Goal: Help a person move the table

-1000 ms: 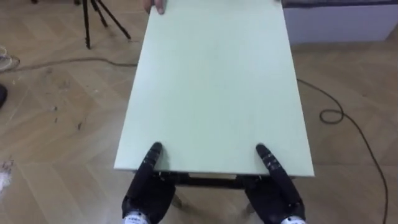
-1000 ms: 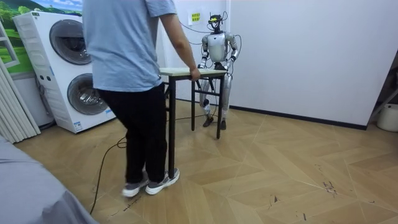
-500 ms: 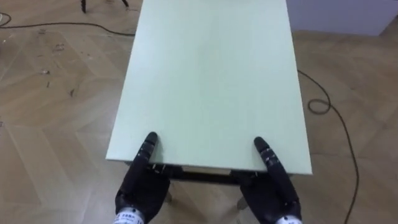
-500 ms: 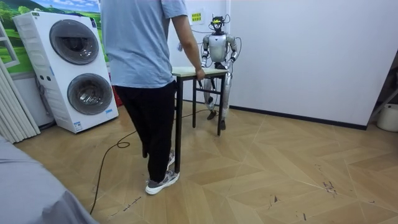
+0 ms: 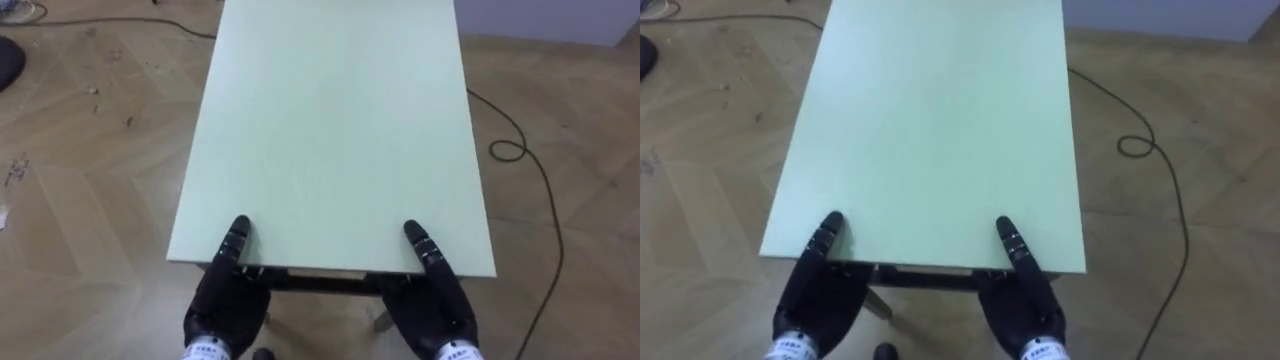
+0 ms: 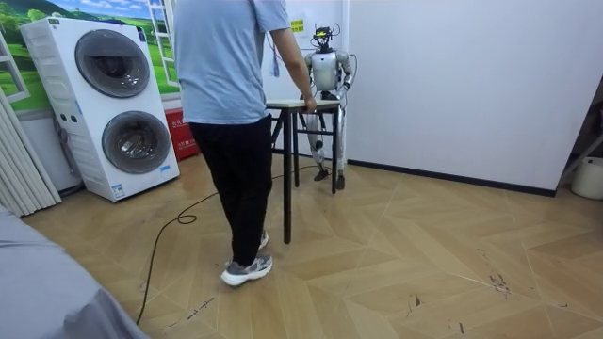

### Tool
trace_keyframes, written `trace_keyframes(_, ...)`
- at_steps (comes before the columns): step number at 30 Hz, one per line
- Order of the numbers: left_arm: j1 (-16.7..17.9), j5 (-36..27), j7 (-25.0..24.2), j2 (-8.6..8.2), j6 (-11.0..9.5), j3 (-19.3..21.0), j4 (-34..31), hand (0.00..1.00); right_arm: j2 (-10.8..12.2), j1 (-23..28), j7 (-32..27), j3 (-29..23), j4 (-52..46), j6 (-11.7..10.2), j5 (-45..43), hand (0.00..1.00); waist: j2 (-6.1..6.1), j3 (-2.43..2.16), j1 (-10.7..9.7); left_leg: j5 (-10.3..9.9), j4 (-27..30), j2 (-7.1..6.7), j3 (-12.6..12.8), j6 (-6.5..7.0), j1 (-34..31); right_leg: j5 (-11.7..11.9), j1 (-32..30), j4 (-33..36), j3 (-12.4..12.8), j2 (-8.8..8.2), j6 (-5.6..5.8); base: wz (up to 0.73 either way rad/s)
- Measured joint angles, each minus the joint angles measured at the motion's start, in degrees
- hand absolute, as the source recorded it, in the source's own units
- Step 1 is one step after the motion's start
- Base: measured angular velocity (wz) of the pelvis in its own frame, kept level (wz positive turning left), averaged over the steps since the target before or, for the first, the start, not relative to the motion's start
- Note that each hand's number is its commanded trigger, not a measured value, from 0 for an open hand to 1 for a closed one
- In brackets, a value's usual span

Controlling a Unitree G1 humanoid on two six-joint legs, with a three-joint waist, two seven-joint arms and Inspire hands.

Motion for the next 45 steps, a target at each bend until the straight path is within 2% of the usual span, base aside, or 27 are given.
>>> trace_keyframes(2, 0.32, -0.40, 0.00, -0.35, 0.08, -0.01, -0.01, 1.00, -0.39, -0.04, 0.07, 0.00, -0.27, -0.39, -0.66, 1.00, 1.51, 0.12, -0.07, -5.71, 8.31, 0.91, -0.76, -0.84, 3.28, 1.05, -1.40, 0.01, -0.05, 1.04, -0.64, 0.00)
trace_keyframes(4, 0.33, -0.46, 0.00, -0.60, 0.09, -0.02, -0.03, 1.00, -0.80, -0.10, 0.05, 0.04, -0.58, -0.35, -0.64, 1.00, 2.77, 0.08, -0.30, -7.83, 11.25, 1.11, -1.90, -0.92, 7.32, 1.66, -2.38, 0.12, -0.31, 1.99, -0.92, 0.00)
trace_keyframes(6, 0.30, -0.54, 0.00, -0.81, 0.09, 0.13, -0.31, 1.00, -1.21, -0.49, -0.03, 0.21, -0.98, -0.52, -0.58, 1.00, 3.61, 0.05, -0.81, -8.72, 10.60, 0.66, -2.67, -1.05, 11.79, 2.37, -3.22, 0.37, -0.79, 2.49, -1.00, 0.05)
trace_keyframes(7, 0.18, -0.37, 0.00, -1.02, 0.08, 0.33, -0.55, 1.00, -1.19, -0.54, -0.03, 0.38, -1.27, -0.99, -0.58, 1.00, 4.02, 0.01, -1.29, -9.33, 8.49, 0.33, -4.17, -1.50, 14.63, 2.88, -3.98, 0.38, -1.44, 2.78, -1.04, 0.27)
trace_keyframes(8, 0.06, 0.03, 0.01, -1.02, 0.07, 0.80, -0.96, 1.00, -1.21, -0.94, -0.03, 0.73, -1.39, -1.40, -0.60, 1.00, 4.15, -0.02, -2.59, -10.82, 5.05, -0.29, -5.87, -2.33, 16.22, 3.28, -4.88, 0.39, -2.66, 2.78, -1.13, 0.31)
trace_keyframes(10, -0.32, 0.08, 0.00, -1.15, -0.02, 1.07, -1.03, 1.00, -1.23, -1.36, -0.14, 0.73, -1.53, -1.46, -0.61, 1.00, 4.25, -0.02, -3.13, -12.84, -0.16, -0.65, -6.80, -2.56, 17.83, 4.18, -5.92, 0.21, -3.17, 2.87, -0.95, 0.14)
trace_keyframes(12, -0.87, -0.05, 0.01, -1.29, -0.09, 0.71, -1.04, 1.00, -1.53, -1.56, -0.15, 1.18, -2.05, -2.54, -0.60, 1.00, 4.82, -0.04, -3.04, -14.44, -4.45, -1.15, -7.85, -2.33, 19.17, 5.17, -7.16, -0.02, -3.34, 2.82, -0.77, -0.04)
trace_keyframes(13, -1.28, -0.41, 0.02, -1.39, -0.13, 0.40, -1.04, 1.00, -1.75, -1.73, -0.15, 1.12, -2.26, -2.70, -0.58, 1.00, 5.61, -0.02, -3.14, -15.91, -6.56, -1.08, -8.49, -2.10, 19.51, 5.87, -7.99, 0.02, -3.69, 2.90, -0.53, 0.00)
trace_keyframes(15, -1.60, -0.63, 0.09, -1.36, -0.23, 0.19, -1.03, 1.00, -1.82, -1.97, -0.15, 1.11, -2.26, -2.71, -0.57, 1.00, 5.89, -0.06, -3.64, -16.81, -9.88, -1.24, -8.33, -1.70, 20.09, 7.07, -8.94, 0.15, -3.77, 2.67, -0.01, 0.02)
trace_keyframes(18, -2.17, -0.65, 0.78, -1.44, -0.35, -0.13, -0.84, 1.00, -1.61, -2.08, -0.14, 0.41, -2.06, -2.54, -0.63, 1.00, 5.74, -0.06, -4.02, -16.79, -13.89, -2.65, -7.33, -0.40, 20.18, 10.01, -10.09, -1.37, -3.29, 1.70, 1.32, -0.01)
trace_keyframes(19, -2.12, -0.65, 0.78, -1.48, -0.35, -0.17, -0.57, 1.00, -1.35, -2.02, -0.14, -0.23, -1.84, -2.08, -0.85, 1.00, 5.55, -0.05, -4.09, -16.03, -14.33, -3.63, -6.59, 1.09, 19.85, 11.39, -10.38, -2.18, -2.89, 0.96, 1.81, -0.08)
trace_keyframes(21, -2.10, -0.65, 0.77, -1.47, -0.34, -0.50, -0.03, 1.00, -0.93, -1.62, -0.14, -0.68, -1.40, -1.47, -1.76, 1.00, 5.39, 0.01, -4.34, -15.15, -14.47, -5.36, -6.53, 2.59, 19.16, 13.23, -10.61, -3.34, -2.01, -0.23, 2.65, -0.06)
trace_keyframes(23, -1.95, -0.60, 0.73, -1.48, -0.33, -0.70, 0.88, 1.00, -0.83, -1.09, -0.14, -1.47, -0.64, -0.80, -2.37, 1.00, 4.56, -0.01, -4.49, -13.84, -15.19, -7.41, -5.20, 4.27, 18.96, 15.42, -10.64, -4.20, -0.83, -1.88, 3.63, -0.06)
trace_keyframes(24, -1.86, -0.61, 0.74, -1.42, -0.32, -0.79, 1.02, 1.00, -0.79, -0.95, -0.14, -1.54, -0.54, -0.55, -2.44, 1.00, 4.34, -0.03, -4.63, -13.62, -15.15, -7.74, -4.99, 4.61, 18.84, 15.84, -10.62, -4.29, -0.57, -2.29, 3.87, 0.00)
trace_keyframes(26, -1.69, -0.67, 0.74, -1.44, -0.19, -1.07, 1.45, 1.00, -0.80, -0.22, -0.14, -1.59, -0.48, -0.13, -2.47, 1.00, 3.18, -0.01, -5.35, -12.83, -14.39, -9.72, -4.90, 5.96, 17.73, 18.41, -10.52, -5.63, 0.00, -3.77, 5.15, 0.07)
trace_keyframes(27, -1.66, -0.67, 0.74, -1.42, -0.19, -1.12, 1.47, 1.00, -0.64, -0.20, -0.14, -1.60, -0.44, -0.11, -2.47, 1.00, 2.84, -0.02, -5.57, -12.57, -14.09, -10.12, -4.94, 6.30, 17.27, 19.26, -10.50, -6.32, 0.00, -4.16, 5.36, 0.09)
trace_keyframes(29, -1.54, -0.70, 0.76, -1.50, -0.10, -1.19, 1.96, 1.00, -0.28, -0.19, -0.15, -2.81, 0.25, 0.96, -2.58, 1.00, 1.70, -0.09, -7.24, -11.23, -14.19, -11.50, -4.86, 7.88, 16.42, 22.30, -10.04, -8.24, 0.80, -6.01, 7.53, 0.17)
trace_keyframes(30, -1.50, -0.70, 0.84, -1.49, 0.07, -1.14, 1.97, 1.00, -0.35, -0.12, -0.18, -2.91, 0.28, 1.19, -2.56, 1.00, 1.64, -0.05, -7.28, -10.95, -14.32, -11.52, -4.40, 8.19, 16.31, 22.75, -9.90, -8.27, 1.09, -6.24, 8.13, 0.27)
trace_keyframes(31, -1.47, -0.62, 1.12, -1.33, 0.71, -1.16, 1.99, 1.00, -0.20, 0.61, -0.22, -3.06, 0.25, 1.17, -2.52, 1.00, 1.65, -0.06, -7.62, -10.38, -14.53, -10.87, -2.50, 8.29, 16.28, 19.36, -9.64, -4.23, 1.32, -7.23, 9.20, 0.36)
trace_keyframes(32, -1.50, -0.50, 1.20, -0.94, 1.04, -1.25, 1.98, 1.00, 0.34, 1.55, -0.22, -3.11, 0.06, 0.98, -2.45, 1.00, 1.18, -0.27, -8.06, -9.39, -15.40, -10.35, -0.22, 8.23, 16.37, 13.52, -8.94, 1.69, 1.15, -8.20, 9.55, 0.36)
trace_keyframes(33, -1.53, -0.43, 1.20, -0.74, 1.08, -1.29, 1.98, 1.00, 0.48, 1.87, -0.22, -3.10, -0.10, 0.94, -2.42, 1.00, 1.03, -0.29, -8.10, -8.97, -15.91, -10.35, 0.17, 8.22, 16.42, 11.30, -8.26, 3.81, 1.19, -8.57, 9.53, 0.18)
trace_keyframes(34, -1.49, -0.45, 1.18, -0.46, 1.08, -1.34, 1.96, 1.00, 0.63, 1.99, -0.22, -2.96, -0.18, 0.88, -2.37, 1.00, 0.97, -0.29, -7.76, -8.43, -16.50, -10.35, 1.02, 8.30, 16.39, 7.62, -6.21, 6.12, 1.16, -9.12, 10.25, -0.16)
trace_keyframes(35, -1.46, -0.49, 1.14, -0.36, 1.06, -1.31, 1.94, 1.00, 0.73, 1.95, -0.32, -2.76, -0.17, 0.72, -2.37, 1.00, 0.99, -0.26, -7.12, -8.32, -16.50, -10.40, 1.62, 8.30, 16.29, 5.55, -4.03, 5.76, 1.17, -8.96, 10.77, -0.24)
trace_keyframes(37, -1.47, -0.47, 1.14, -0.37, 1.03, -1.12, 1.94, 1.00, 1.19, 1.92, -0.67, -2.02, -0.17, -0.18, -2.10, 1.00, 0.92, -0.23, -6.16, -8.14, -16.58, -10.59, 2.13, 8.16, 16.58, 5.24, -2.61, 2.86, 1.36, -8.20, 10.78, -0.29)
trace_keyframes(38, -1.47, -0.46, 1.11, -0.38, 1.03, -1.00, 1.95, 1.00, 1.17, 1.85, -0.77, -1.59, -0.16, -0.56, -1.81, 1.00, 0.85, -0.24, -5.36, -7.97, -17.14, -10.45, 2.66, 7.91, 17.19, 5.79, -1.89, 0.66, 1.44, -7.63, 10.03, -0.33)
trace_keyframes(41, -1.23, 0.13, 1.04, -0.17, 1.02, -0.66, 1.92, 1.00, 1.18, 2.03, -0.85, -0.72, -0.11, -1.13, -1.22, 1.00, 0.61, -0.15, -3.87, -7.12, -19.26, -9.63, 3.40, 7.42, 18.36, 7.69, -0.42, -3.22, 2.24, -5.84, 9.04, -0.24)
trace_keyframes(45, -0.74, 0.27, 0.98, 0.01, 1.02, -0.44, 1.42, 1.00, 1.16, 2.02, -0.85, -0.42, -0.12, -1.32, -1.13, 1.00, 0.64, -0.18, -3.28, -7.01, -20.13, -8.83, 4.03, 7.24, 18.52, 9.02, 0.33, -6.15, 2.67, -4.59, 8.73, -0.15)
